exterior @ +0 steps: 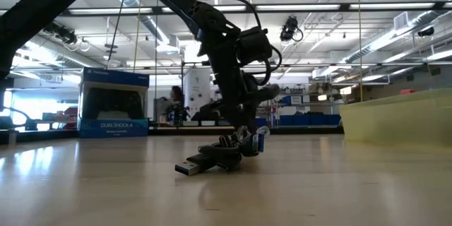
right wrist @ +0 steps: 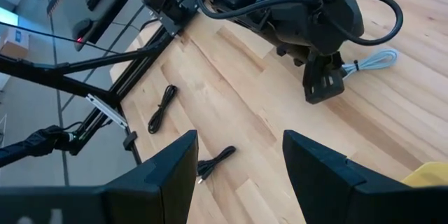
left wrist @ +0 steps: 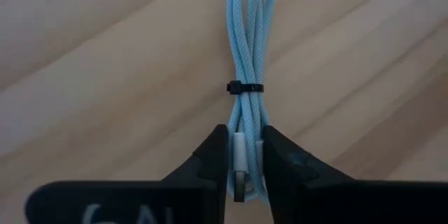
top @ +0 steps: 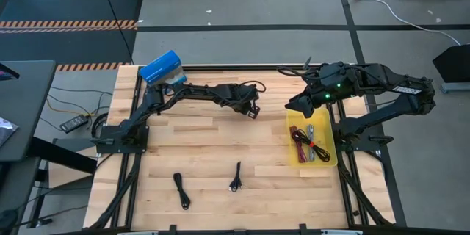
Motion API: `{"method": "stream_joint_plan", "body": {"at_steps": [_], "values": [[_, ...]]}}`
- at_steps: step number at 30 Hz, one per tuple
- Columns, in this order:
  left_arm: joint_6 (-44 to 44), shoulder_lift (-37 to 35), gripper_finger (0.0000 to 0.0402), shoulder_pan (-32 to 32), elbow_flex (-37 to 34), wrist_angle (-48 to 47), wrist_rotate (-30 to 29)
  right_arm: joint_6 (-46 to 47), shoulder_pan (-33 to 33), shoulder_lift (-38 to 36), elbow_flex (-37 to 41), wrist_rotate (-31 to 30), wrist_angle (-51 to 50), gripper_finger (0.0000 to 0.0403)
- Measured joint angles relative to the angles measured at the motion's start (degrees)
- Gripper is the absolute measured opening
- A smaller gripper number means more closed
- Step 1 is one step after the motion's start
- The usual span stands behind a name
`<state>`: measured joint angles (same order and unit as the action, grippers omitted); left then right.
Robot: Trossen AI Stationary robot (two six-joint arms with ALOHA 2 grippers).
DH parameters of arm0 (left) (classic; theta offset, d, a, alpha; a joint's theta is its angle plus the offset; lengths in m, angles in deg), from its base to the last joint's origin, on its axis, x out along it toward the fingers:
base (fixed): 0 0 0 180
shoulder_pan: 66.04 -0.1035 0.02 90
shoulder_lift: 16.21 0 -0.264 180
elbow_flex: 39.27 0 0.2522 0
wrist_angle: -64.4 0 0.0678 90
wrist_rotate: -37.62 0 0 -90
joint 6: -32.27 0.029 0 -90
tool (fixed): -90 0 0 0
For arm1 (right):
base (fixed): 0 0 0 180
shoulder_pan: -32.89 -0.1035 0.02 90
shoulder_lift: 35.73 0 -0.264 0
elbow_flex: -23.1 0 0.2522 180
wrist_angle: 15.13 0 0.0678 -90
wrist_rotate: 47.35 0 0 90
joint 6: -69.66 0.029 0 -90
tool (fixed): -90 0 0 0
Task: Pick and place USB-C Cables
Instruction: Put the blue cable charger into the yellow bin
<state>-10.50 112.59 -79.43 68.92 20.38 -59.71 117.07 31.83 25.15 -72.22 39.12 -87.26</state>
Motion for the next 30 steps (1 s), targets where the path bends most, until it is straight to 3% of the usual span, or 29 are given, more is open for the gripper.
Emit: {"method": "stream_joint_plan", "body": {"at_steps": [6,17,24,30], "values": [[2.56,-0.63,0.0067,0.35,6.49,-3.97,3.06,-1.45,0.00,-0.04,0.00,0.01,-0.24,0.0215],[13.44,-1.07,0.0067,3.60,40.53,-22.29,-0.04,-3.93,2.55,-5.15,0.02,-2.54,0.06,0.0215],[13.32,-12.05,0.0067,5.89,34.56,-11.59,1.12,-11.56,3.19,-9.53,0.00,-7.26,9.27,0.0215],[20.23,-14.28,0.0067,7.71,34.54,-4.10,3.94,-17.80,3.19,-8.24,-0.02,-7.15,15.93,0.0215]]}}
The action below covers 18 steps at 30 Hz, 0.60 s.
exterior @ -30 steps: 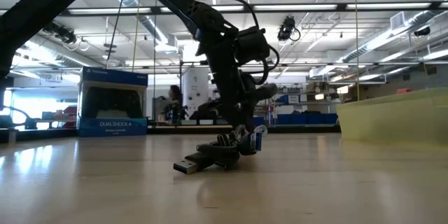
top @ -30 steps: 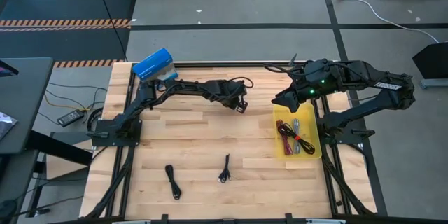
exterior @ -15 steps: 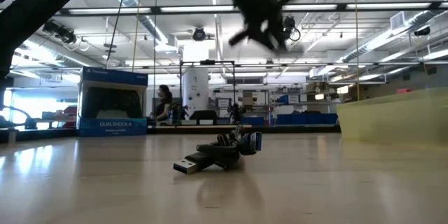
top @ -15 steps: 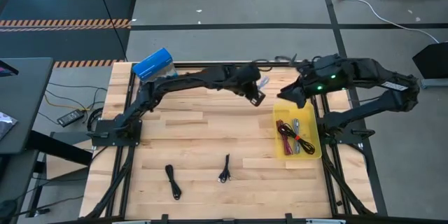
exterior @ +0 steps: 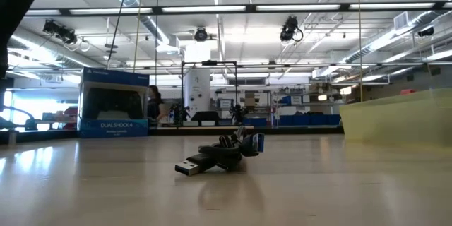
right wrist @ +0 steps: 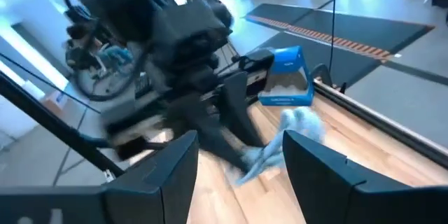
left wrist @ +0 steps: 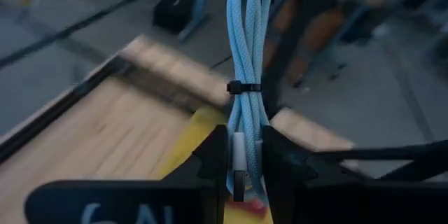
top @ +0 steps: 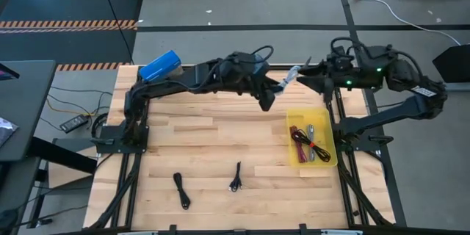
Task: Pick and place USB-C Cables
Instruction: Put the blue cable charger into the yellow bin
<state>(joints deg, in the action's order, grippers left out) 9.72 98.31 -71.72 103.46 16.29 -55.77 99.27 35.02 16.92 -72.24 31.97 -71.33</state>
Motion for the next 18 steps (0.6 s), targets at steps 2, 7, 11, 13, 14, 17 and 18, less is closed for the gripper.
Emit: {"method": "stream_joint_plan", "body": {"at_steps": [2,7,11,13,14,17,18], "values": [[0.37,0.00,0.0067,0.63,0.00,3.00,1.86,-1.25,0.00,1.09,0.00,0.30,0.88,0.0215],[0.24,0.00,0.0067,2.36,0.00,5.13,2.74,-3.11,-0.02,2.99,0.00,1.03,3.83,0.0215],[0.31,0.00,0.0067,3.81,0.00,4.42,1.30,-3.20,-0.02,3.27,0.02,1.36,3.21,0.0215],[0.54,-0.34,0.0067,4.37,0.00,4.05,0.29,-2.86,-0.02,2.81,0.02,1.76,2.71,0.0215],[0.77,-0.54,0.0067,4.58,0.00,3.94,-0.25,-2.57,-0.02,2.51,0.02,1.81,2.29,0.0215],[2.33,-1.11,0.0067,4.84,0.02,2.62,-2.03,-1.75,-0.48,1.17,0.02,1.91,1.33,0.0215],[3.10,-1.46,0.0067,4.84,0.00,1.04,-2.73,-1.28,-0.64,0.62,0.02,1.70,1.04,0.0215]]}}
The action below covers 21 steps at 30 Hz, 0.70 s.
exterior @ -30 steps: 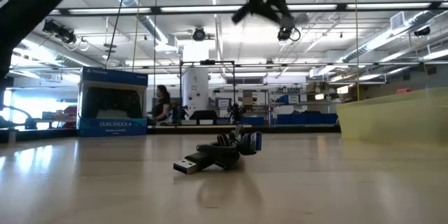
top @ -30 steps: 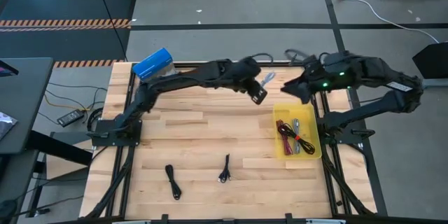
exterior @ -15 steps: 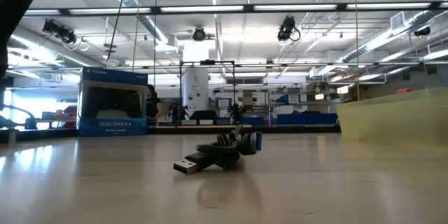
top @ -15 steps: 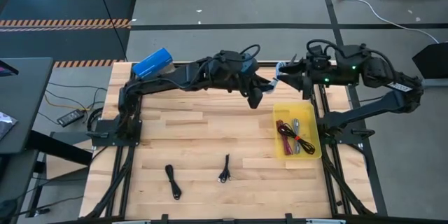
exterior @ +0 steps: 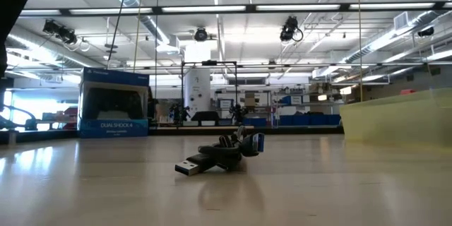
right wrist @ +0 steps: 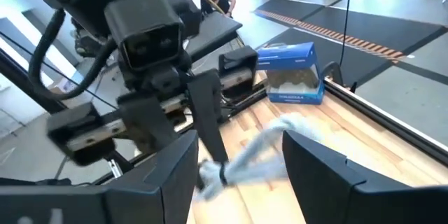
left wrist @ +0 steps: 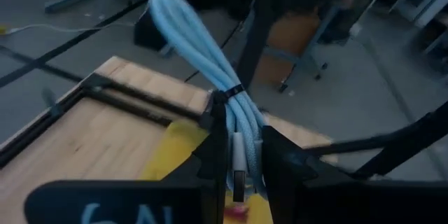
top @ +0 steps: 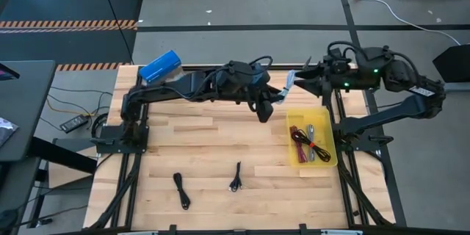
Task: Pick and place USB-C Cables
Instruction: Put the blue cable charger into the yellow bin
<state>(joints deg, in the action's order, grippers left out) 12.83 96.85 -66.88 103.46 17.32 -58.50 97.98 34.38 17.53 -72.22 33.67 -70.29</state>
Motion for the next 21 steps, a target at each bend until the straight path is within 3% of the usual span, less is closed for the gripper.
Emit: {"method": "stream_joint_plan", "body": {"at_steps": [4,9,15,21], "values": [[3.05,-2.27,0.0070,-0.39,0.04,-1.65,-3.80,0.60,0.05,-2.03,0.00,-0.58,-1.57,0.0212],[5.97,-4.01,0.0068,-1.52,0.11,0.56,-4.23,1.04,0.14,-2.34,0.00,-0.54,-1.80,0.0210],[11.02,-4.02,0.0072,-1.55,0.11,2.00,0.55,-1.85,0.18,0.39,0.02,-0.56,3.38,0.0209],[17.32,-4.02,0.0068,-1.21,0.09,1.14,0.77,-7.20,0.16,3.71,0.02,-0.34,8.14,0.0209]]}}
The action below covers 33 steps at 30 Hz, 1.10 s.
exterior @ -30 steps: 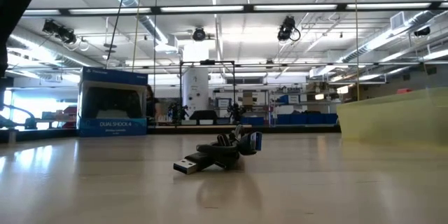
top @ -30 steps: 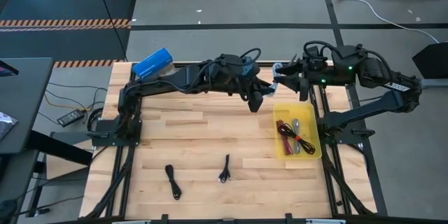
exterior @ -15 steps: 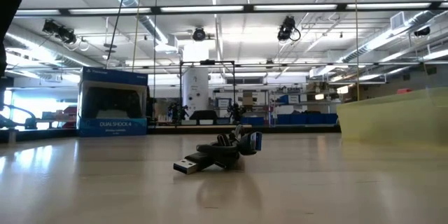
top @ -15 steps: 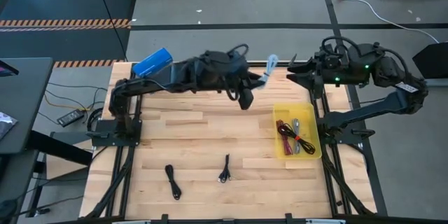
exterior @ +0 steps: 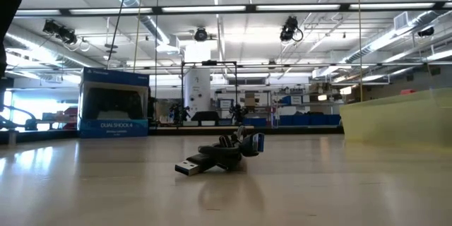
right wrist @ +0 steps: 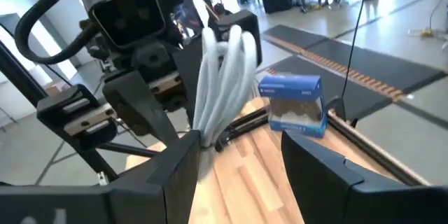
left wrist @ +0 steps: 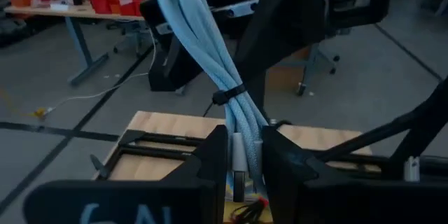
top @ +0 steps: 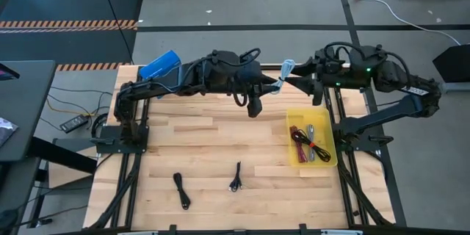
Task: Pick and place USB-C Cables
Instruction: Put the blue cable charger into the yellow bin
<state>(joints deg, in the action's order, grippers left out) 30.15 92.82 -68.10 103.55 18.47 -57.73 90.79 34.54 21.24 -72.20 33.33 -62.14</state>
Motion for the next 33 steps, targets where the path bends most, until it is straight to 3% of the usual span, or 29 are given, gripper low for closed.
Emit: {"method": "stream_joint_plan", "body": {"at_steps": [15,19,23,33], "values": [[2.81,0.02,0.0073,-0.78,-0.04,-2.41,0.07,-1.82,1.39,2.13,0.02,0.33,3.21,0.0204],[1.88,0.02,0.0085,-1.01,-0.04,-2.92,-1.79,-1.83,2.04,2.08,0.02,0.34,2.88,0.0149],[-1.99,0.02,0.0110,-1.19,-0.04,-4.72,-8.20,-3.53,2.29,2.06,0.02,3.22,2.53,0.0027],[-6.20,0.04,0.0186,-1.17,-0.04,-12.26,-9.68,-1.53,2.36,2.02,0.00,2.75,-6.17,0.0020]]}}
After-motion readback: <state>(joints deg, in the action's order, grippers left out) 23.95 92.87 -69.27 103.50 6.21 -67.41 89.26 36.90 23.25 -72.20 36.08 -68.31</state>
